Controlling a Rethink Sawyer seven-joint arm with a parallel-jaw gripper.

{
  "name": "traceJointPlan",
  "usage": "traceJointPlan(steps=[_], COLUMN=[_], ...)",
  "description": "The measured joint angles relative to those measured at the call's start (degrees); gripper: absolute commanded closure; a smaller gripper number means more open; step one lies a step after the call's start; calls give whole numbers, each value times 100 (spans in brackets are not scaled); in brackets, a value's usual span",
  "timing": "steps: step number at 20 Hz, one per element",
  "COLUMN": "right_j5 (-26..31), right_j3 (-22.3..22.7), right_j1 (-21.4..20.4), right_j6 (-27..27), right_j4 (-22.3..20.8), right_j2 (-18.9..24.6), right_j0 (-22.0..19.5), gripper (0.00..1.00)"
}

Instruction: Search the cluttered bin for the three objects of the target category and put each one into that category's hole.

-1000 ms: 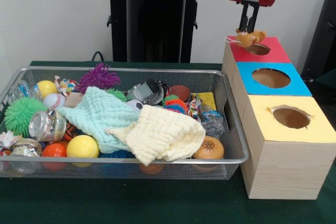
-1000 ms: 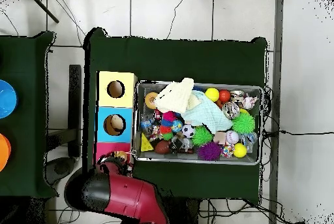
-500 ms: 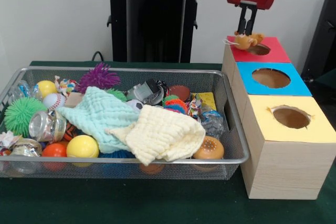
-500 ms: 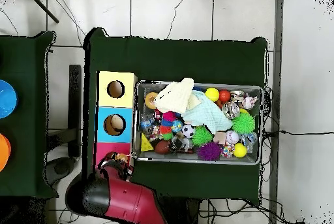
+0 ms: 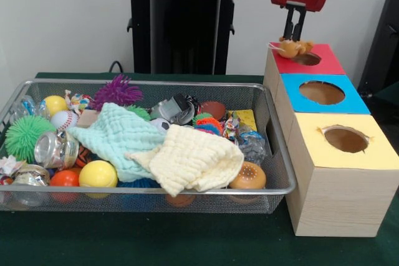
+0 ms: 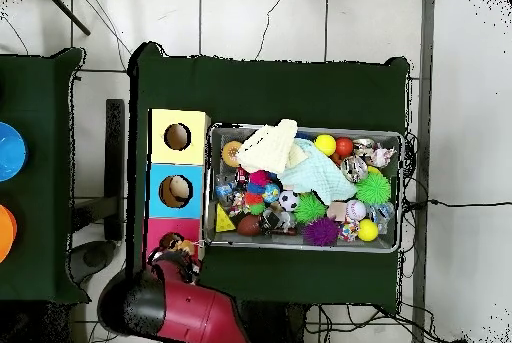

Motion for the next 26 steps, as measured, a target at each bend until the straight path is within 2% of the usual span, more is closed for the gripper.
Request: traceJointPlan(steps=[14, 22, 23, 26], right_j5=[-1, 0, 0, 1], right_j3=[0, 0, 0, 2], right_j1=[-1, 0, 0, 8], right_j6=[6, 6, 8, 8], right_j4=[295, 453, 483, 504], right_j2=[-41, -49, -53, -76], right_j0=[440, 531, 533, 555], gripper=[100, 100, 0, 0])
